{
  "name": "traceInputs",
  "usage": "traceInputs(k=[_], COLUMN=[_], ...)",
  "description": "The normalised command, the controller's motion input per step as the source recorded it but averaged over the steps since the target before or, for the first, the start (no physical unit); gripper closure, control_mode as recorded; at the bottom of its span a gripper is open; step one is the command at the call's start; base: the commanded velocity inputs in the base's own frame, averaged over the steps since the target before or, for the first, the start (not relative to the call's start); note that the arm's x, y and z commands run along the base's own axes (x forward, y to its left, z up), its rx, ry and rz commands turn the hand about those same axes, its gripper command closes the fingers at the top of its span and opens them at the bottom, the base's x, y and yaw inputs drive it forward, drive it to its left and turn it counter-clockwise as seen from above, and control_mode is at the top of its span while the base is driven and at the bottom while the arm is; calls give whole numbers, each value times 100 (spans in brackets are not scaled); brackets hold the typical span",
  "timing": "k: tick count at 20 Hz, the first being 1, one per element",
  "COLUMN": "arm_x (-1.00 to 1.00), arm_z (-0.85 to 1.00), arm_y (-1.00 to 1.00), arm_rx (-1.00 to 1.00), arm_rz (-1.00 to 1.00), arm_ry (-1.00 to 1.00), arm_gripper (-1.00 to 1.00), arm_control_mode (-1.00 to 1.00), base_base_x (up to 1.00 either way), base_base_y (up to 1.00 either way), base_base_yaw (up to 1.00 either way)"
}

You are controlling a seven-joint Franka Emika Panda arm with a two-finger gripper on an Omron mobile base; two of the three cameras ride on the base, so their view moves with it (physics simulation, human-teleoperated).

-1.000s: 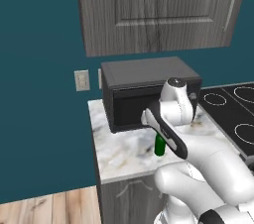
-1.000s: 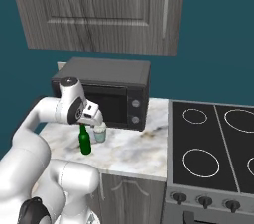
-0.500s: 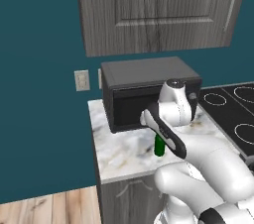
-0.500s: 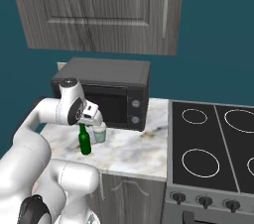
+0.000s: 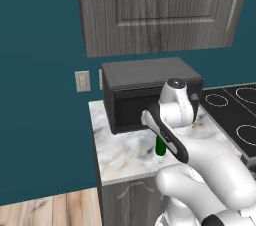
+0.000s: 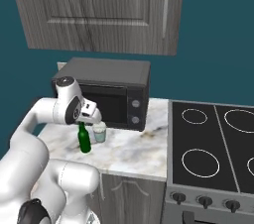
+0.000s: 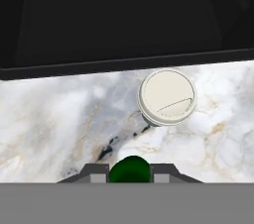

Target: Move the drinks to the dining counter.

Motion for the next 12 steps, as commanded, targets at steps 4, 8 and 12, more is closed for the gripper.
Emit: traceInputs(k=[4, 8, 12], arm_x=[-35, -32, -26], arm_z=[13, 6, 30], arm_y=[0, 0, 0], arm_rx=[-6, -3, 0], arm_rz=[0, 0, 0], arm_ry=[-22, -18, -8], arm_gripper=[100, 100, 100], arm_control_mode=[-100, -100, -100], base_base_x=[0, 0, 0], base_base_y=[0, 0, 0], base_base_yaw=[0, 0, 0])
